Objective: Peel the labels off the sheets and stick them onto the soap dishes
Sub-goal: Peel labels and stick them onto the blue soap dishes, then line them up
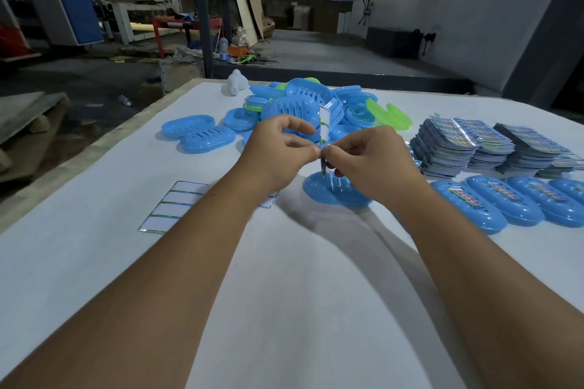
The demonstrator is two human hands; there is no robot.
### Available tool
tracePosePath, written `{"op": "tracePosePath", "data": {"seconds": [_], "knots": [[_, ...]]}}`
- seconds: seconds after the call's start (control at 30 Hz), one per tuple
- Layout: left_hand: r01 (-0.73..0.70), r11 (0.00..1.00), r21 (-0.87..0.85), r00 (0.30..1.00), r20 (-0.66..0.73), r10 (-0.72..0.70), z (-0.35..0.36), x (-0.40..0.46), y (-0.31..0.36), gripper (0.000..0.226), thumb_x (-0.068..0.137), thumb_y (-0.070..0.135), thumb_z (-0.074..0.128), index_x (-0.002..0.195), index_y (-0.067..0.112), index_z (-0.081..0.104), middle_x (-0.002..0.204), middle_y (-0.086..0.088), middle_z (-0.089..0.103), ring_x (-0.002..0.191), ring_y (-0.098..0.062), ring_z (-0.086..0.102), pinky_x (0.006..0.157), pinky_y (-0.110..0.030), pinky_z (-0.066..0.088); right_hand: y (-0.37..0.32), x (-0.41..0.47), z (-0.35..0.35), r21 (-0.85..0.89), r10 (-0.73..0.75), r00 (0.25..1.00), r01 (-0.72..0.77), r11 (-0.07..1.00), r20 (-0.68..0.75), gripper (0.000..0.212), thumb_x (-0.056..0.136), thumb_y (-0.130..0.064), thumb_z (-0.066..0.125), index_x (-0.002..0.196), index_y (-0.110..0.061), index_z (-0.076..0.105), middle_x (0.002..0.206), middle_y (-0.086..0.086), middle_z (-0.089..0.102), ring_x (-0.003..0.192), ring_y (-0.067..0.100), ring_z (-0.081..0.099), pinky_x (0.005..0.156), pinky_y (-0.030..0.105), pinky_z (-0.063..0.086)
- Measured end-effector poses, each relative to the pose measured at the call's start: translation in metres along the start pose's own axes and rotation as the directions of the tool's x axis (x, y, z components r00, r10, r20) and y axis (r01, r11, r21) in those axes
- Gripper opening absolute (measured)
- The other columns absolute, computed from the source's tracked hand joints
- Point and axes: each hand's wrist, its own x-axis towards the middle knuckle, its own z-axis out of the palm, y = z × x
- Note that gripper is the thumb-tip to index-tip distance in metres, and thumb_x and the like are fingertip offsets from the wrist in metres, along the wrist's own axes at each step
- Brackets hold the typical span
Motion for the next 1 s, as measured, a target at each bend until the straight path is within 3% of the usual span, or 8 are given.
{"op": "tracePosePath", "data": {"seconds": [0.23, 0.37, 0.47, 0.57, 0.73, 0.9, 1.0], "knots": [[-0.03, 1.0, 0.005, 1.0, -0.008, 0.03, 0.006, -0.001, -0.003, 0.017, 0.084, 0.009, 0.075, 0.094, 0.017, 0.064, 0.073, 0.003, 0.076, 0.08, -0.011, 0.073, 0.075, -0.015, 0.054, -0.004, -0.003, 0.001, -0.074, 0.04, 0.999, -0.042, 0.996, -0.027, 0.023, 0.077, -0.03, 0.063, 0.059, -0.024, 0.075, 0.055, -0.004, 0.069, 0.04, 0.008, 0.053, 0.055, 0.032, 0.056], [-0.039, 0.999, 0.011, 0.999, -0.018, 0.04, 0.006, 0.0, -0.004, 0.018, 0.083, 0.01, 0.076, 0.093, 0.018, 0.063, 0.073, 0.004, 0.076, 0.077, -0.008, 0.072, 0.068, -0.009, 0.052, -0.005, -0.003, 0.001, -0.026, 0.04, 0.999, -0.041, 0.999, -0.017, 0.021, 0.078, -0.028, 0.062, 0.063, -0.029, 0.077, 0.058, -0.004, 0.071, 0.06, 0.018, 0.072, 0.061, 0.046, 0.063], [-0.037, 0.999, 0.023, 0.999, -0.024, 0.037, 0.006, 0.001, -0.004, 0.019, 0.083, 0.011, 0.077, 0.093, 0.019, 0.063, 0.074, 0.004, 0.076, 0.077, -0.007, 0.072, 0.068, -0.009, 0.052, -0.005, -0.003, 0.0, 0.016, 0.022, 1.0, -0.022, 1.0, 0.004, 0.021, 0.079, -0.029, 0.061, 0.068, -0.037, 0.076, 0.06, -0.002, 0.073, 0.067, 0.024, 0.074, 0.061, 0.05, 0.062], [-0.025, 1.0, 0.016, 0.999, -0.036, 0.026, 0.006, 0.002, -0.004, 0.02, 0.083, 0.013, 0.078, 0.095, 0.018, 0.064, 0.075, 0.003, 0.076, 0.076, -0.007, 0.072, 0.067, -0.008, 0.052, -0.005, -0.003, 0.0, 0.02, 0.03, 1.0, -0.03, 0.999, 0.01, 0.02, 0.083, -0.03, 0.065, 0.067, -0.03, 0.077, 0.062, 0.0, 0.073, 0.066, 0.029, 0.074, 0.057, 0.051, 0.062], [0.005, 0.995, 0.096, 0.997, -0.081, 0.003, 0.005, 0.005, -0.005, 0.02, 0.08, 0.018, 0.079, 0.089, 0.026, 0.063, 0.076, 0.007, 0.075, 0.071, -0.006, 0.067, 0.063, -0.018, 0.05, -0.002, -0.001, -0.001, 0.099, 0.097, 0.995, -0.098, 0.99, 0.014, 0.025, 0.089, -0.021, 0.07, 0.065, -0.017, 0.076, 0.063, 0.0, 0.074, 0.069, 0.026, 0.074, 0.043, 0.026, 0.054], [0.099, 0.974, 0.206, 0.981, -0.186, -0.061, 0.0, 0.01, -0.009, 0.015, 0.077, 0.019, 0.074, 0.082, 0.026, 0.062, 0.08, 0.003, 0.071, 0.062, -0.009, 0.058, 0.054, -0.022, 0.039, 0.001, 0.003, -0.007, 0.13, 0.16, 0.987, -0.162, 0.978, 0.033, 0.024, 0.088, -0.017, 0.068, 0.067, -0.011, 0.077, 0.066, 0.003, 0.075, 0.069, 0.029, 0.073, 0.044, 0.021, 0.05], [0.134, 0.953, 0.271, 0.974, -0.215, -0.076, -0.003, 0.01, -0.013, 0.01, 0.076, 0.022, 0.072, 0.082, 0.024, 0.064, 0.079, 0.004, 0.069, 0.063, -0.01, 0.06, 0.054, -0.024, 0.042, 0.004, 0.002, -0.01, 0.149, 0.203, 0.977, -0.211, 0.966, 0.064, 0.023, 0.087, -0.016, 0.068, 0.067, -0.009, 0.077, 0.067, 0.003, 0.076, 0.06, 0.015, 0.071, 0.045, 0.02, 0.049]]}}
